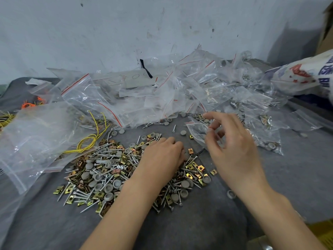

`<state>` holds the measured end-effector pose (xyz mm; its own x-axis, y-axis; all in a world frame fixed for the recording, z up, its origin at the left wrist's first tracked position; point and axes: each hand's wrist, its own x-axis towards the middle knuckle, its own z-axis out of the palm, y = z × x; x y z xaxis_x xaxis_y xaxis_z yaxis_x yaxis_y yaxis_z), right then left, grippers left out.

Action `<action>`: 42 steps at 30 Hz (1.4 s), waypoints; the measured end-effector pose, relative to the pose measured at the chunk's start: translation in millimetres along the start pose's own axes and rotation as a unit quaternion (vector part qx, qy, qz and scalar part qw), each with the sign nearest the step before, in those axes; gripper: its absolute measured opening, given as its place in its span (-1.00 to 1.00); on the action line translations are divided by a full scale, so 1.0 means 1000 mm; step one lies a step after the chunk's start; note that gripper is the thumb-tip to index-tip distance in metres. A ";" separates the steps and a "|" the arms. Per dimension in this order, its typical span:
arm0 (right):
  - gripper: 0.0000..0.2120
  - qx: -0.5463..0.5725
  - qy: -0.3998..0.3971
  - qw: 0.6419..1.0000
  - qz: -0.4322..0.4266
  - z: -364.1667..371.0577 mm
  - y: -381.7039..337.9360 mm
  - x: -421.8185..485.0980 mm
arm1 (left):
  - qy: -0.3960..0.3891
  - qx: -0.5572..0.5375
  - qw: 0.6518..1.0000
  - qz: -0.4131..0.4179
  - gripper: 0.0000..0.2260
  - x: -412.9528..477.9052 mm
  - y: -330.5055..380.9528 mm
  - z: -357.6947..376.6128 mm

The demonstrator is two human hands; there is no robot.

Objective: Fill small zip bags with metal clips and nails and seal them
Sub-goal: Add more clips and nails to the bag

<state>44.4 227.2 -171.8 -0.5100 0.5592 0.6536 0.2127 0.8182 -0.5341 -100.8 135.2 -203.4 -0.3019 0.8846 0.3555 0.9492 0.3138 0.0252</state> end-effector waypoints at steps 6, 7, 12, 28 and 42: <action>-0.71 0.000 0.001 1.000 -0.002 0.000 0.000 0.000 | 0.005 0.006 1.000 0.003 -0.77 0.000 0.000 0.001; -0.71 0.000 0.003 1.000 -0.002 0.000 0.001 0.000 | 0.002 0.004 1.000 0.005 -0.77 0.001 0.000 0.000; -0.70 0.003 0.009 1.000 -0.001 0.001 0.001 0.000 | -0.029 -0.082 0.996 -0.024 -0.82 0.001 -0.006 -0.008; -0.70 0.005 0.021 1.000 -0.011 0.001 -0.001 0.000 | 0.137 -0.268 0.953 -0.025 -0.87 0.010 0.017 -0.042; -0.72 0.010 0.033 0.999 -0.033 -0.001 -0.005 0.006 | 0.069 -0.229 0.971 -0.020 -0.81 0.004 0.007 -0.049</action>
<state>40.4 226.4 -164.5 -0.4657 0.5123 0.7216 0.1641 0.8513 -0.4984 -91.2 124.0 -155.9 -0.3537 0.8102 0.4674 0.8868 0.1316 0.4431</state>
